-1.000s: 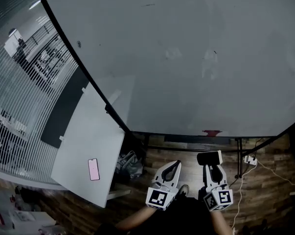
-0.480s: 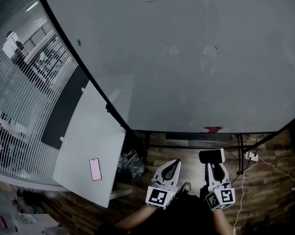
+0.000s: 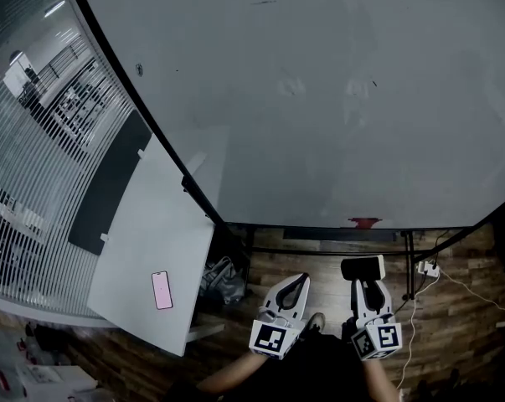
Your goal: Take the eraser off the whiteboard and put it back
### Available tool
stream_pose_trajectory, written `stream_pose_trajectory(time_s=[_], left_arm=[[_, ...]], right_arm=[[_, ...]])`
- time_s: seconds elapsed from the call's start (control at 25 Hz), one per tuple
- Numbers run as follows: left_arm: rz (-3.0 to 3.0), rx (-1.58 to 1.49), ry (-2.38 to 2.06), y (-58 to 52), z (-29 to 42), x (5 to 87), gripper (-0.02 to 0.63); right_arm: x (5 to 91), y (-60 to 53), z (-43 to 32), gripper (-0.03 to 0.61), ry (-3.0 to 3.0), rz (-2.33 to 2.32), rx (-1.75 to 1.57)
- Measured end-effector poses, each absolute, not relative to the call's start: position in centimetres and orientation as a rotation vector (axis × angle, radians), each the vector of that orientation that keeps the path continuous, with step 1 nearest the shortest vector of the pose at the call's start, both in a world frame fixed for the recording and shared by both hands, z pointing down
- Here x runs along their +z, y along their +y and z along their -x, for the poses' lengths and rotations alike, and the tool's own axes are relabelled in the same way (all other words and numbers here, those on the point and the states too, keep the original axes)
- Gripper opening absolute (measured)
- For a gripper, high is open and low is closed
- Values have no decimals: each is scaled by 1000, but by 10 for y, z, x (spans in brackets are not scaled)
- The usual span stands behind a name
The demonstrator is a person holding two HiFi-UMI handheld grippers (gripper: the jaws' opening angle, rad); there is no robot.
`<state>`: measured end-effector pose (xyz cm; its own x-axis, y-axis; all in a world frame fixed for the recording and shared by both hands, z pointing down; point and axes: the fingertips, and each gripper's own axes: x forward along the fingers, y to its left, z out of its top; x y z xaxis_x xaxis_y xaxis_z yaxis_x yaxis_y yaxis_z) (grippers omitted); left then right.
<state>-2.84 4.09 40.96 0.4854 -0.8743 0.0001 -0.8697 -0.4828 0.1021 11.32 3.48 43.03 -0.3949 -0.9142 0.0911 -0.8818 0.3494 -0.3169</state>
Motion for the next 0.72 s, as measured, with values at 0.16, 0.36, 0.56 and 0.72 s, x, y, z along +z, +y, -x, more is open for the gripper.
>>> stream_pose_trajectory(time_s=[0.16, 0.36, 0.56, 0.72], left_arm=[[-2627, -35, -1558, 43, 34, 417, 6], [-2605, -79, -1572, 45, 43, 416, 6], [-2599, -85, -1567, 49, 53, 420, 6], [-2579, -101, -1568, 55, 63, 427, 6]], right_arm=[[429, 35, -109, 140, 2499, 1659, -480], [420, 37, -96, 138, 2485, 1613, -471], [420, 40, -87, 140, 2490, 1618, -468], [423, 49, -75, 138, 2497, 1628, -470]])
